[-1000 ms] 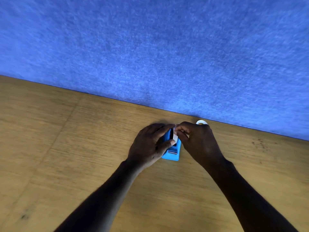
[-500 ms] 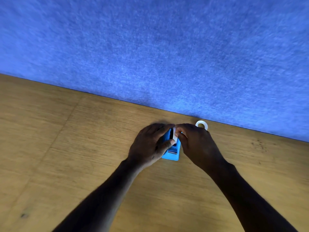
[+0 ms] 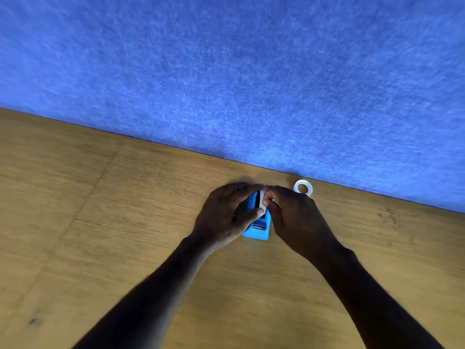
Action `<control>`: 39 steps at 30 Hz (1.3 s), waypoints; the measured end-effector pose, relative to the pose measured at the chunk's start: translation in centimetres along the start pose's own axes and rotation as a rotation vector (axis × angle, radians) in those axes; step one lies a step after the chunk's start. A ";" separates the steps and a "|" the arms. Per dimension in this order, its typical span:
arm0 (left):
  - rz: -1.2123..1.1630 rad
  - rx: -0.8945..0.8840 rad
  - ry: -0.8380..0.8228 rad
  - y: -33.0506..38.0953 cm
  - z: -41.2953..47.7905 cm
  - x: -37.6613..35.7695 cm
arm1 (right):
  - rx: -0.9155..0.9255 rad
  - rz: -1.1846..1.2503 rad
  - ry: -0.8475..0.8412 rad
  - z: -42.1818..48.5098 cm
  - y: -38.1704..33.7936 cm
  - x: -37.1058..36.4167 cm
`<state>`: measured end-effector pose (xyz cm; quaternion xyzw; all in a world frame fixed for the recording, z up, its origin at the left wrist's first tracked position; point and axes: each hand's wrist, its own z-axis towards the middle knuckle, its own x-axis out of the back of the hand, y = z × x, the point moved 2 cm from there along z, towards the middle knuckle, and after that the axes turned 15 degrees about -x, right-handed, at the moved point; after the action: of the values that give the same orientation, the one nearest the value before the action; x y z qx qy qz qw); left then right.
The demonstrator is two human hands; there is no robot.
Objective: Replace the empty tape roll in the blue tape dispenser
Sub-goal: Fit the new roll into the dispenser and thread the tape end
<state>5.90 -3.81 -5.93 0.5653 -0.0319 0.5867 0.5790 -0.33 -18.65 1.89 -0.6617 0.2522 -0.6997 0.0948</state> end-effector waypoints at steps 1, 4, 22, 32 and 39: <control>-0.025 0.003 0.005 0.0 -0.1 0.1 | -0.007 0.009 0.000 0.0 0.0 0.0; -0.086 0.020 0.017 -0.2 -0.3 0.3 | -0.032 0.031 0.015 -0.1 0.0 0.0; -0.077 0.025 0.020 -0.9 -0.4 -0.3 | -0.080 0.134 -0.108 -0.3 0.0 0.4; -0.077 -0.002 0.026 -0.9 -0.5 -0.2 | -0.091 0.171 -0.147 -0.5 0.2 0.7; -0.034 -0.008 0.034 -0.5 -0.2 0.0 | -0.077 0.235 -0.205 -0.9 0.3 0.7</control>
<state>6.14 -3.54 -6.31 0.5534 -0.0148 0.5863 0.5914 -1.35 -19.03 2.41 -0.6986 0.3435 -0.6025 0.1761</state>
